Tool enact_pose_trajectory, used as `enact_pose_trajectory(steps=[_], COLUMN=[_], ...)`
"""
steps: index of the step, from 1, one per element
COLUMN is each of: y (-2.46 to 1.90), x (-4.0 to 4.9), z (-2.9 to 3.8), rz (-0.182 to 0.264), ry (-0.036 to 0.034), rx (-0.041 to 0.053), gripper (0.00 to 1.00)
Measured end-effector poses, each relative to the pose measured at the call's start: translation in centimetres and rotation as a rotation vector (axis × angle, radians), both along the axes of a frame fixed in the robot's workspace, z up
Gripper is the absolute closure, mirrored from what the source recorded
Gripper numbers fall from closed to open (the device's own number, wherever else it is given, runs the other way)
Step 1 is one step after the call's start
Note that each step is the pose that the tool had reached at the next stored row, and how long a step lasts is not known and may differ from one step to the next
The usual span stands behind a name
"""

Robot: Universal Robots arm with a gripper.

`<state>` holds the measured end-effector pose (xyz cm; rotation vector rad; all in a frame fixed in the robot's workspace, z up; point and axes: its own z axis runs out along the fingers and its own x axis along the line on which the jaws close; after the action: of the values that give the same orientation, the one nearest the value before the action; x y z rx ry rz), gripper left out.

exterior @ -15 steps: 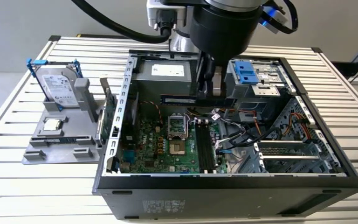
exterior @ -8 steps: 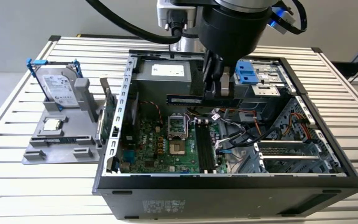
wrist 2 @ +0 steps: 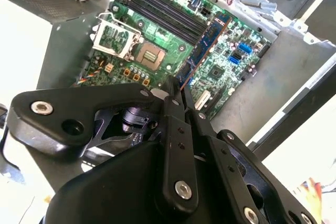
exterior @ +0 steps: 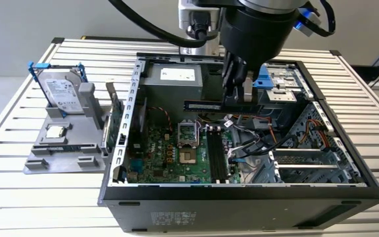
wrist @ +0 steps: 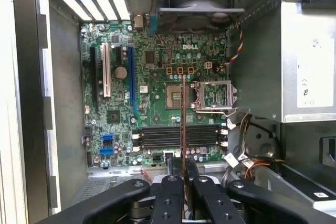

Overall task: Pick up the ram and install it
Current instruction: 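Pick up the ram and move it above insertion slot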

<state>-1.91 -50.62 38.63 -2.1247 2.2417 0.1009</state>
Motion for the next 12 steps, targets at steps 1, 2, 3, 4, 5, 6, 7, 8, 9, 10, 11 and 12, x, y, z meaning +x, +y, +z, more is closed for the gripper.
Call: enact_pose_trajectory(steps=[1, 2, 3, 4, 5, 6, 7, 8, 9, 10, 11, 12], y=[0.00, 0.00, 0.00, 0.00, 0.00, 0.00, 0.00, 0.00, 0.00, 0.00, 0.00, 0.00], x=[0.14, 0.28, 0.42, 0.56, 0.69, 0.84, 0.99, 1.12, 1.27, 1.42, 1.57, 1.72], z=[0.00, 0.00, 0.00, 0.00, 0.00, 0.00, 0.00, 0.00, 0.00, 0.00, 0.00, 0.00], rz=[0.000, 0.000, 0.000, 0.000, 0.000, 0.000, 0.000, 0.000, 0.000, 0.000, 0.000, 0.000], ry=[0.0000, 0.0000, 0.0000, 0.0000, 0.0000, 0.0000, 0.0000, 0.0000, 0.0000, 0.0000, 0.0000, 0.0000], rx=[0.0000, 0.0000, 0.0001, 0.0000, 0.0000, 0.0000, 0.0000, 0.0000, 0.0000, 0.0000, 0.0000, 0.0000], gripper=[1.00, 1.00, 1.00, 1.00, 1.00, 1.00, 1.00, 1.00, 1.00, 1.00, 1.00, 1.00])
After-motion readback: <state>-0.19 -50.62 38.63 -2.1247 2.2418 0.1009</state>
